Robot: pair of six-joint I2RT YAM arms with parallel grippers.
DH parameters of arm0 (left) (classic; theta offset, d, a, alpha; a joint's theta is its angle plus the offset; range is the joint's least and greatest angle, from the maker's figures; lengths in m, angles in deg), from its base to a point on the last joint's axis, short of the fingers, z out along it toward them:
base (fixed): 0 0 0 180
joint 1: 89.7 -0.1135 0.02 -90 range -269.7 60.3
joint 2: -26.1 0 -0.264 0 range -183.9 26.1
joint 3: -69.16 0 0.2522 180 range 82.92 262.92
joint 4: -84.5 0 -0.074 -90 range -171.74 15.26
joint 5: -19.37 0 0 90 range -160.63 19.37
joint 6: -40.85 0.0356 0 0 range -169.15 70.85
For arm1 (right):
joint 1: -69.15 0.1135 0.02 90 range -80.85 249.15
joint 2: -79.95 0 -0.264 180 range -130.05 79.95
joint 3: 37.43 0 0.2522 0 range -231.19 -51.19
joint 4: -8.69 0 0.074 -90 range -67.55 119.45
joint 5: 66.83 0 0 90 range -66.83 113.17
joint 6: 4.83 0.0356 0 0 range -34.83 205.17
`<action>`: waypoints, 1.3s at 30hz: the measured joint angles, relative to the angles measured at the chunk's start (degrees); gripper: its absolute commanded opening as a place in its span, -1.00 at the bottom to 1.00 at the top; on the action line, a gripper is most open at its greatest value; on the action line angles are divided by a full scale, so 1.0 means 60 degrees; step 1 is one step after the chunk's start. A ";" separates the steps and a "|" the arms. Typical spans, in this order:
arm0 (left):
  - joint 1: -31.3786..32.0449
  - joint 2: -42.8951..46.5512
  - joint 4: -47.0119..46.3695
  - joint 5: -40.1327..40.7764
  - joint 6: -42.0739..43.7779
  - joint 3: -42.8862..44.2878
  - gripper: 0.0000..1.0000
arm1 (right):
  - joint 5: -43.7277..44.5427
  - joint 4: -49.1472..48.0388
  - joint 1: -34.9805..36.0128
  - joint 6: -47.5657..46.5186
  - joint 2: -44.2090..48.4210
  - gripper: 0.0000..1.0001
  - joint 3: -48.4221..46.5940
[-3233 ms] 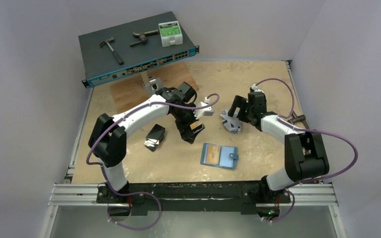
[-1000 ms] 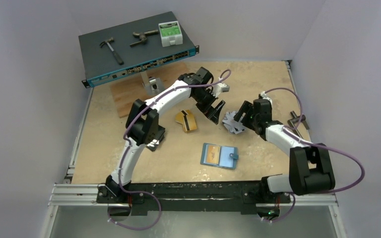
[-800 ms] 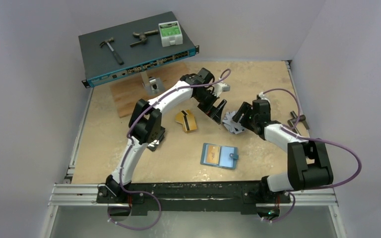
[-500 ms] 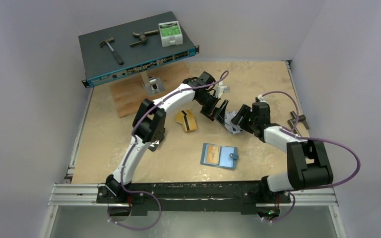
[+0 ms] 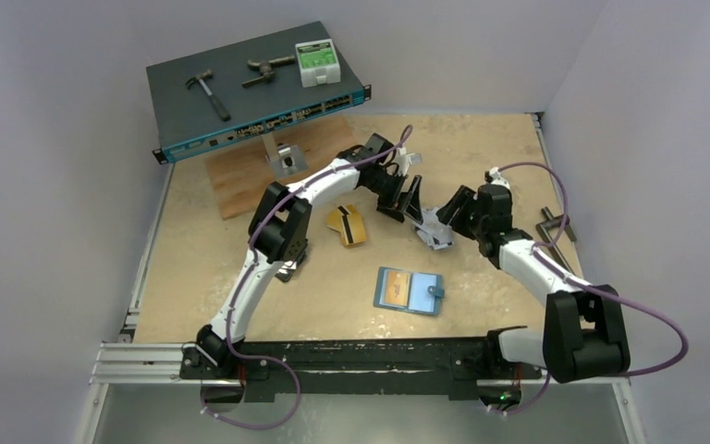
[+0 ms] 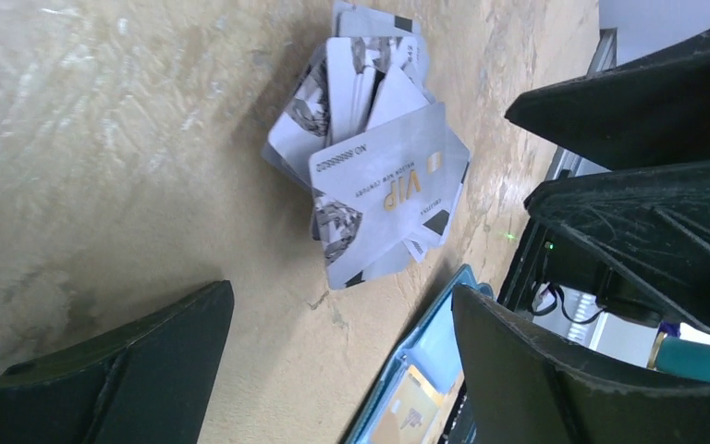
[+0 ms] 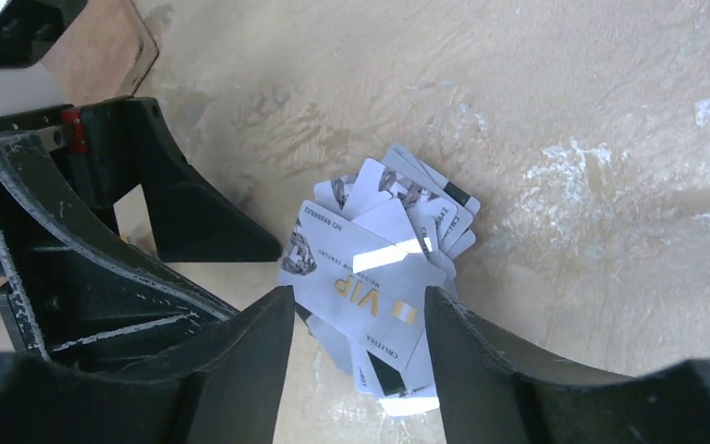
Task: Put the credit cards into the card holder
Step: Pick up the credit card from the center of the board.
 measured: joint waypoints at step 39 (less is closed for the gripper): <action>-0.0142 -0.0018 -0.1636 -0.0798 -0.1180 -0.0721 -0.24 | -0.0321 -0.0696 0.0000 0.0568 -0.1953 -0.94 -0.0408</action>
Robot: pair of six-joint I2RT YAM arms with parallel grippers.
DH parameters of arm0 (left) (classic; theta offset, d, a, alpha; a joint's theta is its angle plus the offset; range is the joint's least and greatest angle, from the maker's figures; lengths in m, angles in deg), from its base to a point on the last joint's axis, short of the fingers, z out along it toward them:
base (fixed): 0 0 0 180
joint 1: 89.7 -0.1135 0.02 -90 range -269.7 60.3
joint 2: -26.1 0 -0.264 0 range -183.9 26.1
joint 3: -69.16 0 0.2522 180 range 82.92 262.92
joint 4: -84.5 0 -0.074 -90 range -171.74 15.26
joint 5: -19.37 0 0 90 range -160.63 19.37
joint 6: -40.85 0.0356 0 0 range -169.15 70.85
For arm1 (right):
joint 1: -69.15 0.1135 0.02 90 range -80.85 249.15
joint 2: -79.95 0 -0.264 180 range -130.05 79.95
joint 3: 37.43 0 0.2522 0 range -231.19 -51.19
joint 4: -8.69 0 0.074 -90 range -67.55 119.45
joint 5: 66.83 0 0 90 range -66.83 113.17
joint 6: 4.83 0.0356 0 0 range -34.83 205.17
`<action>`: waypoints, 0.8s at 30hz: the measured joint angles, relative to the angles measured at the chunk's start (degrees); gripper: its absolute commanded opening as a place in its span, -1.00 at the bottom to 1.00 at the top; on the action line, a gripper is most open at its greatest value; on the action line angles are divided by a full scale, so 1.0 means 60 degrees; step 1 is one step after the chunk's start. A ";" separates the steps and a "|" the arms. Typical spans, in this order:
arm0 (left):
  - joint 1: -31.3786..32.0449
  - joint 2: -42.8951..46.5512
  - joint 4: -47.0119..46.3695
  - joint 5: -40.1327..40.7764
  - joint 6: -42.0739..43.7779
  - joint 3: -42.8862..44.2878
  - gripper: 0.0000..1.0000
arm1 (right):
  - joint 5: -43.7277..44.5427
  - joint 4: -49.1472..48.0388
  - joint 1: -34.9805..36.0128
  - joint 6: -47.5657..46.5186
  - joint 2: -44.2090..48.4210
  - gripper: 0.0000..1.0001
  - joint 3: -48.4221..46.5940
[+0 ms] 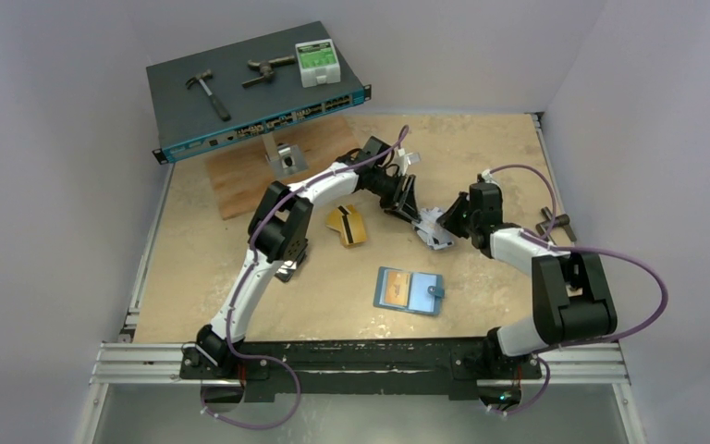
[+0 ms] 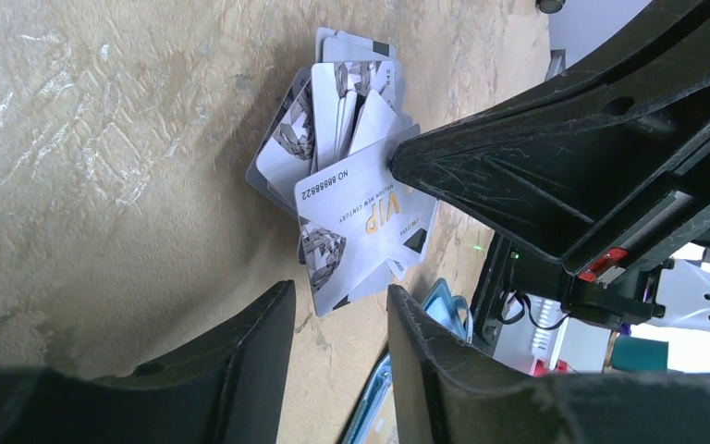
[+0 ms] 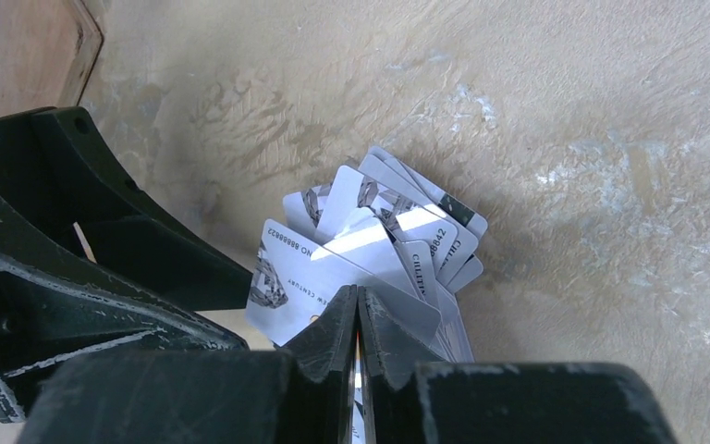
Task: Put the credit cards into the card holder
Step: Pick up the credit card from the center of the board.
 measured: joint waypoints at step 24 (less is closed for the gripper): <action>-0.0047 -0.0233 -0.0783 -0.0765 -0.0776 -0.0149 -1.00 | -0.0594 -0.0208 -0.0007 0.0168 0.0131 -0.44 0.0142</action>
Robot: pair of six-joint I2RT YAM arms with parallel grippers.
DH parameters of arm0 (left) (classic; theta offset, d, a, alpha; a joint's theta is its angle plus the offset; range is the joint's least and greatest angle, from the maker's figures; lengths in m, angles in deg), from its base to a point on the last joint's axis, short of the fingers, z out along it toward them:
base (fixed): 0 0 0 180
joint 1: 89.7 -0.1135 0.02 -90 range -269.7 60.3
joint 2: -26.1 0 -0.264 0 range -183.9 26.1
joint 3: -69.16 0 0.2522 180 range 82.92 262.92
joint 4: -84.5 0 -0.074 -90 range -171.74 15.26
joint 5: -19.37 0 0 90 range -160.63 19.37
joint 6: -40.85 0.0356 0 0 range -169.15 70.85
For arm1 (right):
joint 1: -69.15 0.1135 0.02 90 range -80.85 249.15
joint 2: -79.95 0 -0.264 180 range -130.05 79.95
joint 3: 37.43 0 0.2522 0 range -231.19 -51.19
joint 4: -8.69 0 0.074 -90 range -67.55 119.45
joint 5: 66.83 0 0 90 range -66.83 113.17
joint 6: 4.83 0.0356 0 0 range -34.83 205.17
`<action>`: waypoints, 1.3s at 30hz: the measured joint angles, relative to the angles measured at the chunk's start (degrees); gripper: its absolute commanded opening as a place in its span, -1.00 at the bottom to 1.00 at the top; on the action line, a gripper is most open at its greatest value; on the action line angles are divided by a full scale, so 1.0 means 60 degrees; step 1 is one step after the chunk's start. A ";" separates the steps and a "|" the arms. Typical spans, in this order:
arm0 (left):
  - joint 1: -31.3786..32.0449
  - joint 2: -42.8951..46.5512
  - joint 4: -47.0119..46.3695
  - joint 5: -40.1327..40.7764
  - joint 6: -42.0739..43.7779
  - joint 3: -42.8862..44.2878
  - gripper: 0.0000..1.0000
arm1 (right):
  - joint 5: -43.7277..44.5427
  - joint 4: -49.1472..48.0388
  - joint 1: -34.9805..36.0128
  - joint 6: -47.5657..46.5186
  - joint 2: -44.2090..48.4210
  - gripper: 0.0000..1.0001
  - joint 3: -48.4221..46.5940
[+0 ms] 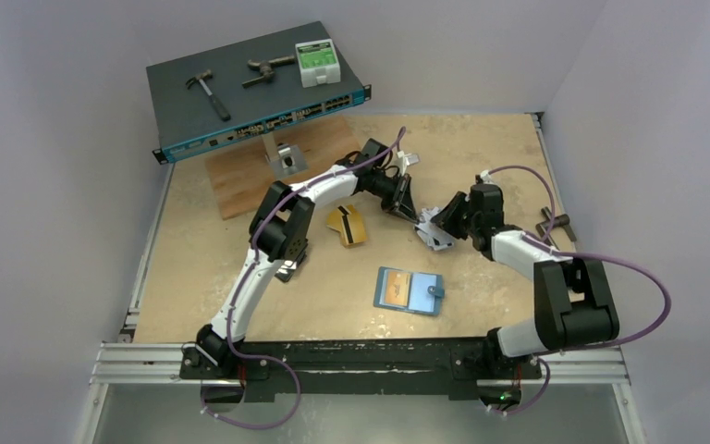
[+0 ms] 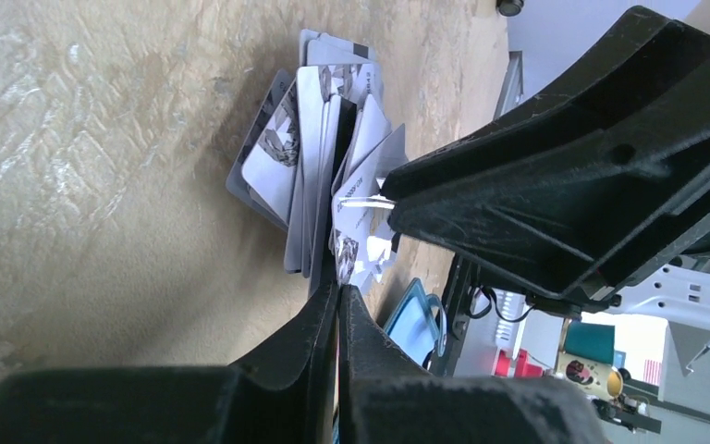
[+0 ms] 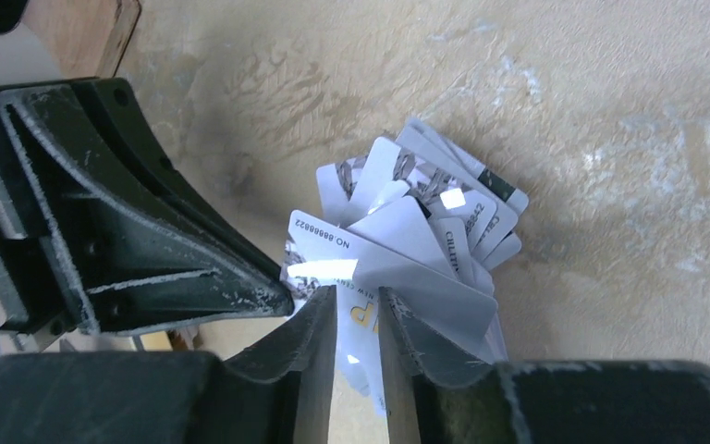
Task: Put the credit cards into the card holder
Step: Pick up the credit card from the center of the board, then move the card holder to the center of the board.
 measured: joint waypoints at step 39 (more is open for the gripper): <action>-0.0444 0.2528 0.1268 -0.3475 0.2040 -0.2087 -1.00 | -0.5716 0.1424 -0.0357 -0.3315 0.1614 -0.13 -0.0729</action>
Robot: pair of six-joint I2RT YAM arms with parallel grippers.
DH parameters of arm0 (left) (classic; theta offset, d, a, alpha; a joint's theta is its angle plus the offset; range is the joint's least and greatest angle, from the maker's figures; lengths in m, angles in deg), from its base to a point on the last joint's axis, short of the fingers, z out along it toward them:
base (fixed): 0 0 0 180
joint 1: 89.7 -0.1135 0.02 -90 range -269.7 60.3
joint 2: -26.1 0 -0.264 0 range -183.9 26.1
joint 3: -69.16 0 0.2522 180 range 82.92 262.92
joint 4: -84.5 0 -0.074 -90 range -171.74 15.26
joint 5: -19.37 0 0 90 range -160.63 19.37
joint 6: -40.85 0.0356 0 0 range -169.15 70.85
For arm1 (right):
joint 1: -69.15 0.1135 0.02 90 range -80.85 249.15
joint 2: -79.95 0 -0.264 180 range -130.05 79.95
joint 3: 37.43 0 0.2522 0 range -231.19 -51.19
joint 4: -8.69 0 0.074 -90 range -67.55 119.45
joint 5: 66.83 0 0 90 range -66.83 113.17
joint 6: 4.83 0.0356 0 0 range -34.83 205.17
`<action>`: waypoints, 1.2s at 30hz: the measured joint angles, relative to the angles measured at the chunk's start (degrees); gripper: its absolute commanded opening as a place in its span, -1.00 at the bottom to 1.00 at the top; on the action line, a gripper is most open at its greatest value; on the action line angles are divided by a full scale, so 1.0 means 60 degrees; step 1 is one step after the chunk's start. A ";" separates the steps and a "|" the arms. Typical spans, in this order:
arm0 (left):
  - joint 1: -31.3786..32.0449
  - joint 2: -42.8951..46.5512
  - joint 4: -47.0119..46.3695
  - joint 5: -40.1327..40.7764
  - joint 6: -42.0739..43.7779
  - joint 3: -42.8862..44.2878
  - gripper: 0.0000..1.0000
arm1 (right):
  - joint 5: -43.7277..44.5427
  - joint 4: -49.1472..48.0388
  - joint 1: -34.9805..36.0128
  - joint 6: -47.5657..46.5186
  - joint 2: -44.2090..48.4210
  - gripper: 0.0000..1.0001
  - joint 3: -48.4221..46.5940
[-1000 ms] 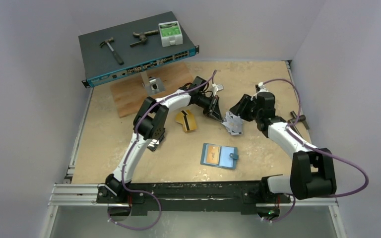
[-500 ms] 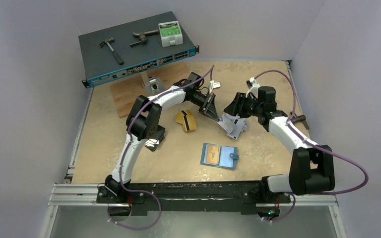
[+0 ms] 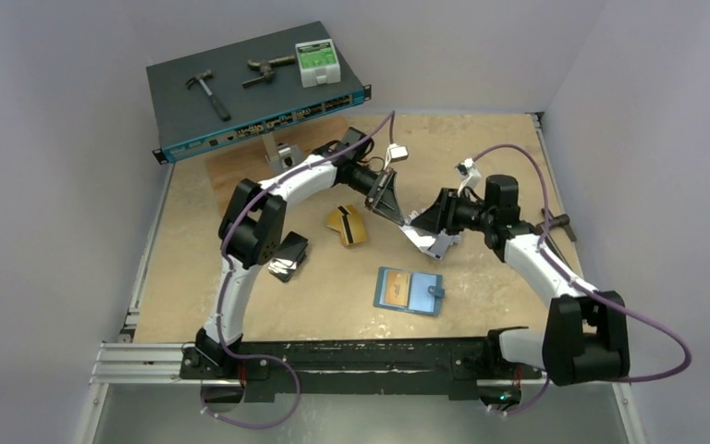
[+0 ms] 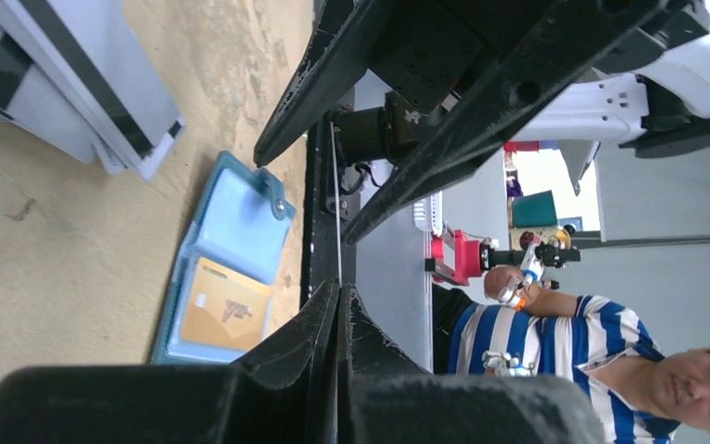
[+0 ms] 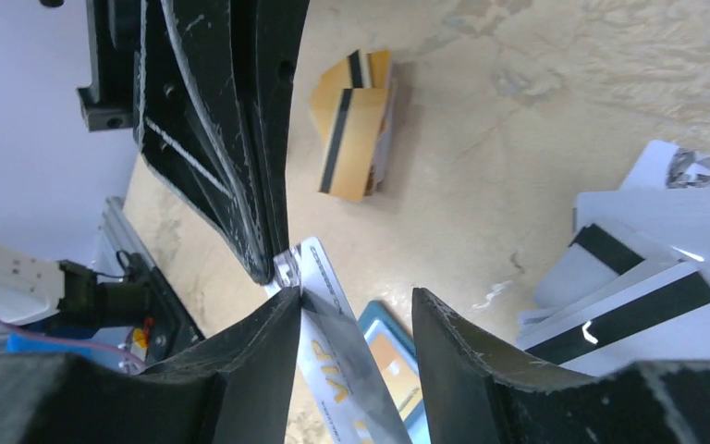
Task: Put the credit cards into the card holder
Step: Move the card holder to the center of the board.
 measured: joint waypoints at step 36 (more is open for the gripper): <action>-0.0729 0.6062 0.5723 0.5544 0.4583 -0.1902 1.00 | 0.5257 0.4568 0.5020 0.3326 0.5428 -1.00 0.1133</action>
